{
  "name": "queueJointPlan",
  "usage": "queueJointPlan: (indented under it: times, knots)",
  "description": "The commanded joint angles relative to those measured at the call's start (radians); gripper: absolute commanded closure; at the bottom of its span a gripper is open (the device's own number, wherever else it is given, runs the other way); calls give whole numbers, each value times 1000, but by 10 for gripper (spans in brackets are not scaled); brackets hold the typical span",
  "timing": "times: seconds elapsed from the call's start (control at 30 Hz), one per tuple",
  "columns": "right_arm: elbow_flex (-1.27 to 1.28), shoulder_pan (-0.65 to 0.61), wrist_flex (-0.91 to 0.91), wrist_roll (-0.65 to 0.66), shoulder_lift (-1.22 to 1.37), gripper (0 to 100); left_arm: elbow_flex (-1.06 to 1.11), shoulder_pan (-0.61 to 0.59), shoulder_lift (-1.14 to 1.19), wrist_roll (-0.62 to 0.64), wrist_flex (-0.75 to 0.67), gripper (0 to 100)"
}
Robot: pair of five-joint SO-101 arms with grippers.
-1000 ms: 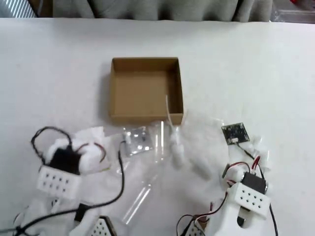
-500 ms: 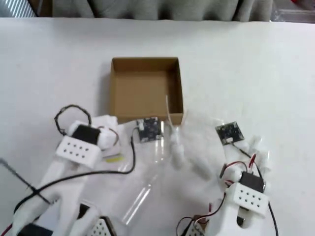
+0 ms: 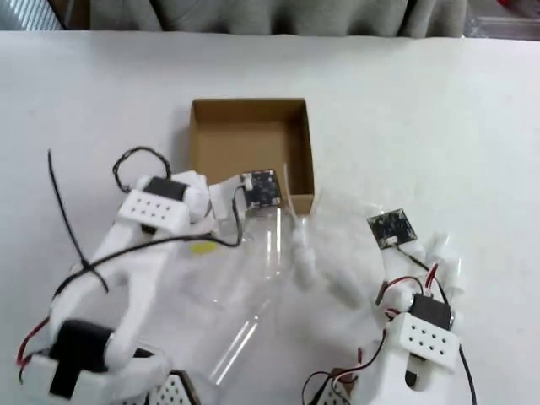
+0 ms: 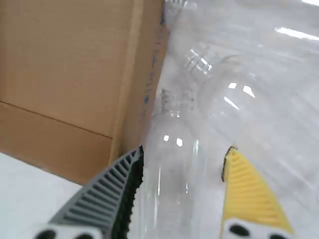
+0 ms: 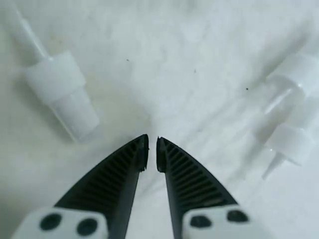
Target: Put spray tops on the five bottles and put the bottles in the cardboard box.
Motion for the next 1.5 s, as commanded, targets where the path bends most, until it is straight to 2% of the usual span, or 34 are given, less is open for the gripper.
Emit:
queueJointPlan:
  times: [0.0, 0.4, 0.5, 0.63, 0.97, 1.13, 1.47]
  knots:
    - [-6, -4, -4, 12, -7, 983, -94, -19, 56, -37, 44, 738]
    - [-6, -5, -5, 12, -5, 983, -107, -31, 116, -44, 66, 736]
    - [-6, -28, -4, 12, -2, 983, -121, -35, 116, -44, 107, 733]
    - [3, -35, -4, 12, -12, 983, -141, -39, 120, -35, 149, 691]
    - [3, -35, -4, 12, -12, 983, -137, -68, 124, 3, 124, 692]
    - [3, -35, -4, 12, -12, 983, -141, -59, 124, 115, 103, 689]
    - [3, -35, -2, 12, -12, 983, -114, -73, 185, 120, 74, 691]
